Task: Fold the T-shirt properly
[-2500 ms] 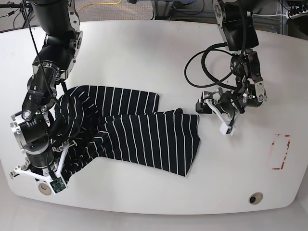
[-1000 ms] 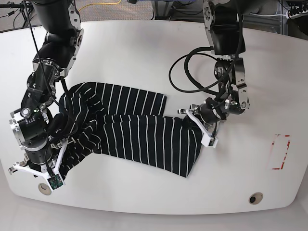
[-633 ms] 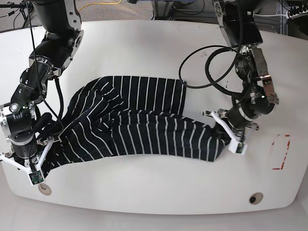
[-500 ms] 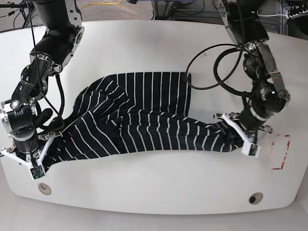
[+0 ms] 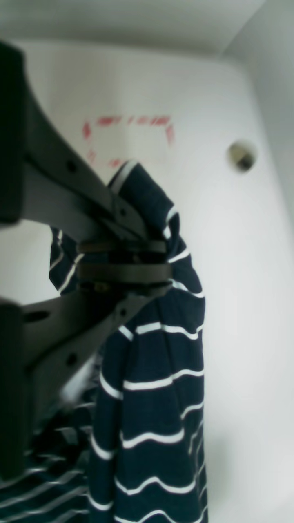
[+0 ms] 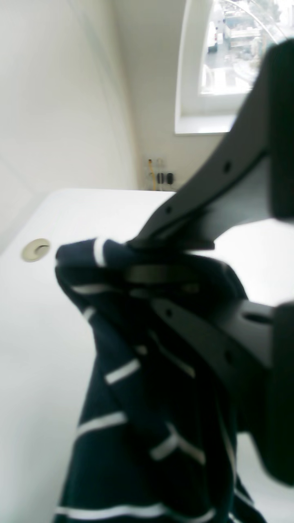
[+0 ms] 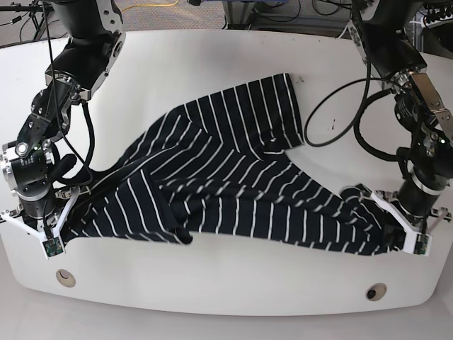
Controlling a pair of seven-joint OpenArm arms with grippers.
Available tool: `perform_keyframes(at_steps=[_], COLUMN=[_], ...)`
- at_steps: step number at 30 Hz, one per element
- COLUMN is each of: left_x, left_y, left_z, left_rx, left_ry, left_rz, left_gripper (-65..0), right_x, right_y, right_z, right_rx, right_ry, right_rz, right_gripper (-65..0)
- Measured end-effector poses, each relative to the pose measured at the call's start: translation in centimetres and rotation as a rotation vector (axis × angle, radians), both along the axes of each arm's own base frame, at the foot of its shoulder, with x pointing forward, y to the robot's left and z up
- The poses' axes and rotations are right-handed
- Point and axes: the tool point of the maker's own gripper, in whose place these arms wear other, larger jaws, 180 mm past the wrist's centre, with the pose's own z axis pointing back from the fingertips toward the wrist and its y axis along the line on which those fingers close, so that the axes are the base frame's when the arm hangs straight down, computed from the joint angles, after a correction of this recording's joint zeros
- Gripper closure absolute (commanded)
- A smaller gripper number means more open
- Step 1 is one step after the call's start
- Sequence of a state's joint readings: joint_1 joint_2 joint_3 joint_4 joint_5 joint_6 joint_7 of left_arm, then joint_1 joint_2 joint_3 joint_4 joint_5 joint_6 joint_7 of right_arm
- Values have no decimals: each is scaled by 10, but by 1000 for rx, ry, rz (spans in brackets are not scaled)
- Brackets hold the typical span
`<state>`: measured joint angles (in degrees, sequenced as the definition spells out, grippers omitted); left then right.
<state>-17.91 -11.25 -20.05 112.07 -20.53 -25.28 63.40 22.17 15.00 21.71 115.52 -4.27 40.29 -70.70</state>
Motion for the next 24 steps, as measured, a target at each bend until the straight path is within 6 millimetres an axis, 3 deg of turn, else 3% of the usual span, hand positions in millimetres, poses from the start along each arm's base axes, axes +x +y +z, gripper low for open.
perform_keyframes(at_steps=[5, 10, 16, 20, 24], left_x=[19, 33, 45, 48, 49], left_y=[8, 7, 12, 19, 30], left_z=[52, 106, 176, 223, 257], left_rx=[4, -7, -24, -26, -29], left_ry=[-126, -246, -364, -449, -503], left_rz=[26, 25, 38, 60, 97], left_gripper=[-1, -1, -1, -1, -3], right_x=[19, 42, 61, 69, 72], right_y=[8, 33, 59, 58, 46], right_z=[38, 82, 151, 199, 242], right_rx=[-34, -66, -111, -142, -206], right_ry=[-79, -175, -316, -391, -439], right_rz=[24, 104, 173, 172, 127], right_gripper=[-14, -16, -17, -17, -17])
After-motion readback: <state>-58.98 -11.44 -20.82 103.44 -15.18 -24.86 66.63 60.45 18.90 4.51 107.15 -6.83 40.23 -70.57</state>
